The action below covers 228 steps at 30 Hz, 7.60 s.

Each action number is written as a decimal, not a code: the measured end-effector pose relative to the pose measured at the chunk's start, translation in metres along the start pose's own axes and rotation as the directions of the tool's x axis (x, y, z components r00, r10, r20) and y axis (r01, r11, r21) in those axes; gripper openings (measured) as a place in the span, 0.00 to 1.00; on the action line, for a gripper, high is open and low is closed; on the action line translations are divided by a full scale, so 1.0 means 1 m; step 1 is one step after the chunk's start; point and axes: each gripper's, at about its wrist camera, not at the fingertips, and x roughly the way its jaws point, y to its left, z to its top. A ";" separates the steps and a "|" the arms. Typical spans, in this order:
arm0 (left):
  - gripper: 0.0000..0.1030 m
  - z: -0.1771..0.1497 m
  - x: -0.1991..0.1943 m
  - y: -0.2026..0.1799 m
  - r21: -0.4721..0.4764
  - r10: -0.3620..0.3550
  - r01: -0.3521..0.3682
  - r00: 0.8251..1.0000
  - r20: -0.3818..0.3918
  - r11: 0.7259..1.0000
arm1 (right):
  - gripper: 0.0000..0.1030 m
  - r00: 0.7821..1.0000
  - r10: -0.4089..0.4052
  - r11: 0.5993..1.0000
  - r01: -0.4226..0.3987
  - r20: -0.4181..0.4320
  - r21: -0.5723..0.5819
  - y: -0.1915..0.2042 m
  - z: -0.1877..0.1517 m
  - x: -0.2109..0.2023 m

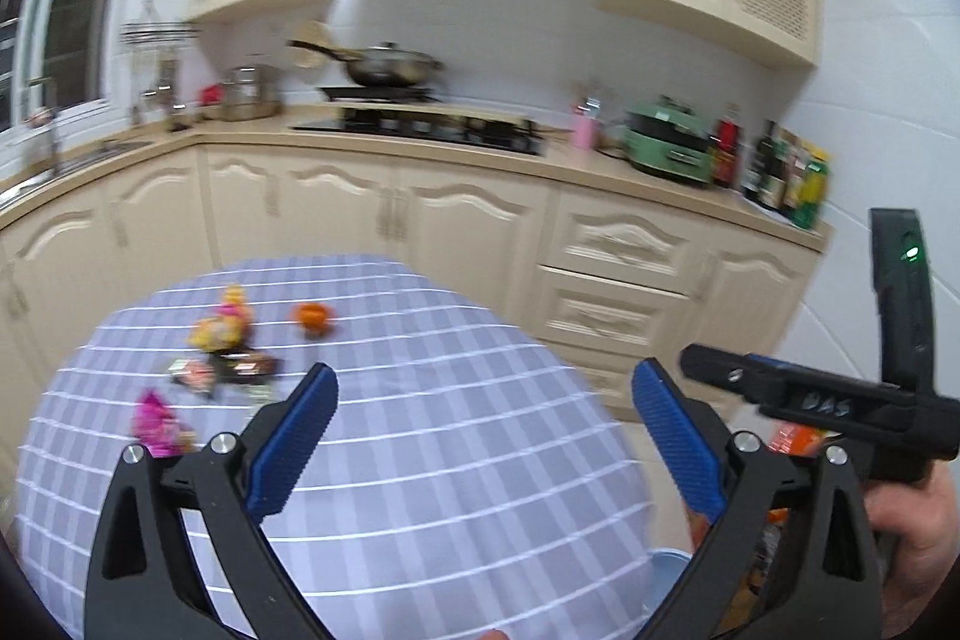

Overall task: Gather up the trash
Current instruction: 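Swing both tools back toward the table, then grasp the pink chip bag with left tool while right tool grasps pale wrapper, then carry both items to the blue bin and open both tools, then swing both tools back toward the table, then grasp the brown cookie with left tool while right tool grasps orange flower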

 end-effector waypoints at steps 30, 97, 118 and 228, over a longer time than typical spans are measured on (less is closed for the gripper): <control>0.48 -0.050 0.083 0.205 -0.214 0.276 -0.363 0.895 -0.351 0.907 | 0.94 0.968 0.153 0.960 -0.193 -0.198 -0.201 0.149 -0.010 0.139; 0.38 -0.068 0.062 -0.175 0.142 -0.347 0.392 0.900 -0.264 0.909 | 0.15 0.978 -0.209 0.945 0.198 0.016 0.261 -0.197 -0.077 -0.097; 0.45 -0.238 0.217 -0.295 0.100 -0.341 0.571 0.611 -0.715 0.815 | 0.18 0.939 -0.217 0.779 0.331 -0.266 0.532 -0.331 -0.201 -0.032; 0.22 -0.035 0.086 0.233 -0.056 0.227 -0.254 0.928 -0.296 0.965 | 0.33 0.967 0.048 0.962 -0.111 -0.249 -0.248 0.154 0.022 0.246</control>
